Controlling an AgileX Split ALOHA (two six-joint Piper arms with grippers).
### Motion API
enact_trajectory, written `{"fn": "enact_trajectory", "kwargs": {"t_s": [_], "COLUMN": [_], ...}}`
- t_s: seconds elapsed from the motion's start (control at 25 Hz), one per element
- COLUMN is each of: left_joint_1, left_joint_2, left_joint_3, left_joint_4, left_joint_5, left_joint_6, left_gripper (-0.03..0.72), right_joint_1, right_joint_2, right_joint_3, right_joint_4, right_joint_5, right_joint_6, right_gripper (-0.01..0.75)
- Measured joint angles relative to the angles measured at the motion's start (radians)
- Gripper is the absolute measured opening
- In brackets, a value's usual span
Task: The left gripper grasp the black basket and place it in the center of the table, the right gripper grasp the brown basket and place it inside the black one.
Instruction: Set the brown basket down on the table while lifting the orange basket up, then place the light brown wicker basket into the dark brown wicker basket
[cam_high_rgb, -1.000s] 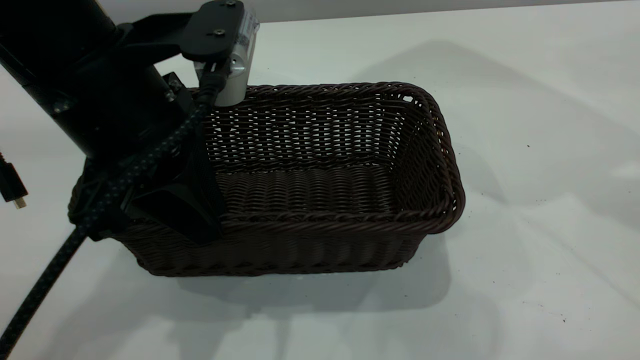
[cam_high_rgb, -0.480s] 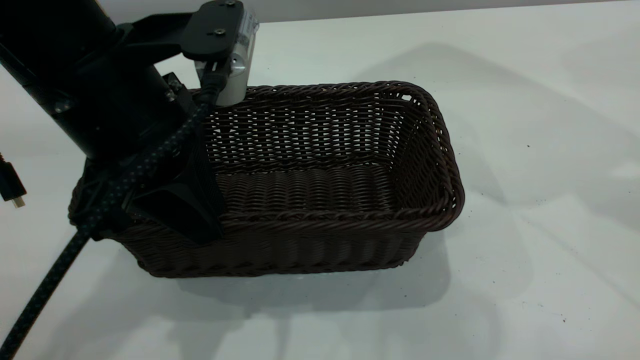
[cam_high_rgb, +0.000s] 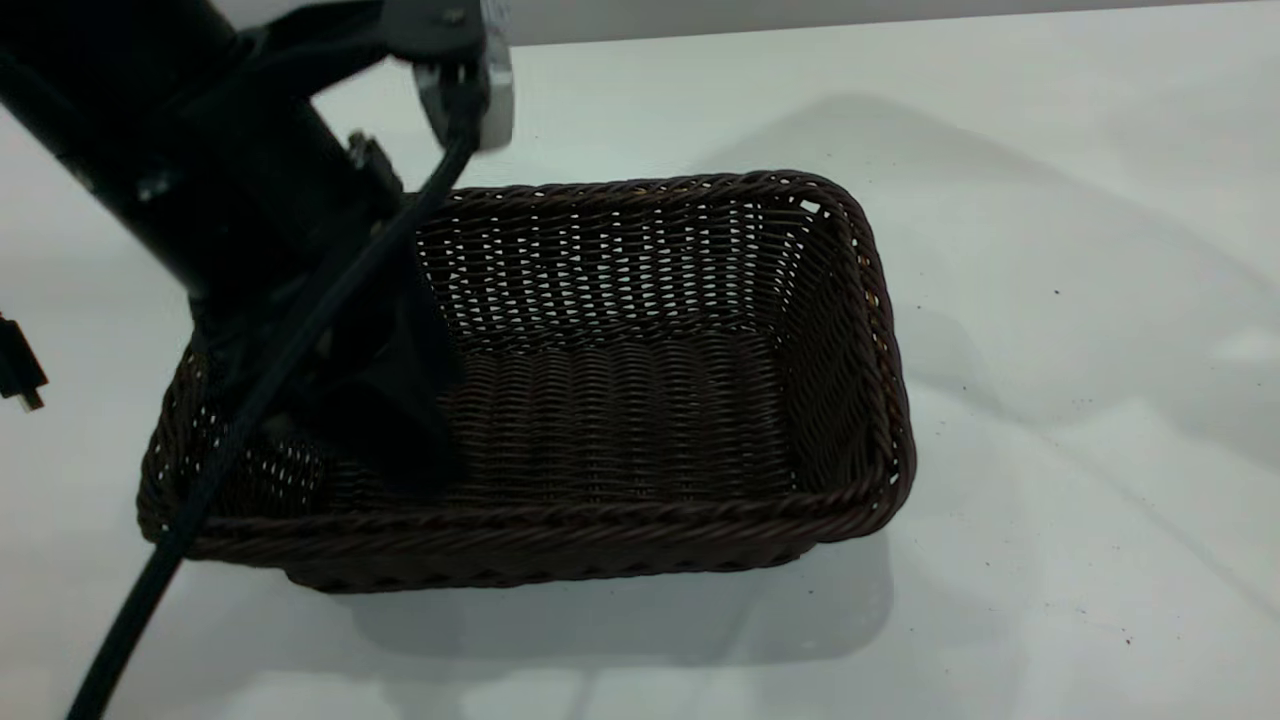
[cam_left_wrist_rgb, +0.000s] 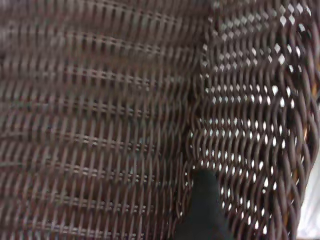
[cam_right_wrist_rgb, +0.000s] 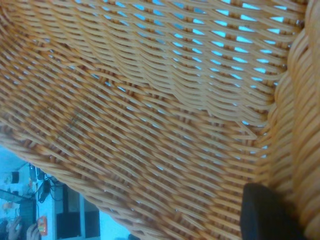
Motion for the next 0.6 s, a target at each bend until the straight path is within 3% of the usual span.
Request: {"fn": "enact_trajectory", "kwargs": {"t_s": [0.36, 0.6], "left_joint_1": [0.000, 0.000], "left_joint_2": [-0.250, -0.502], "left_joint_3": [-0.048, -0.048], "left_joint_4": [-0.022, -0.015], "left_joint_5": [0.027, -0.077], "left_joint_6": [-0.002, 0.008], "left_gripper": [0.520, 0.520], "right_joint_1": [0.004, 0.024], "right_joint_2": [0.039, 0.116], "right_joint_3": [-0.105, -0.118], "right_joint_4": [-0.143, -0.189], "right_joint_5": [0.036, 0.152], "right_joint_6": [0.085, 0.093], "right_gripper": [0.106, 0.106]}}
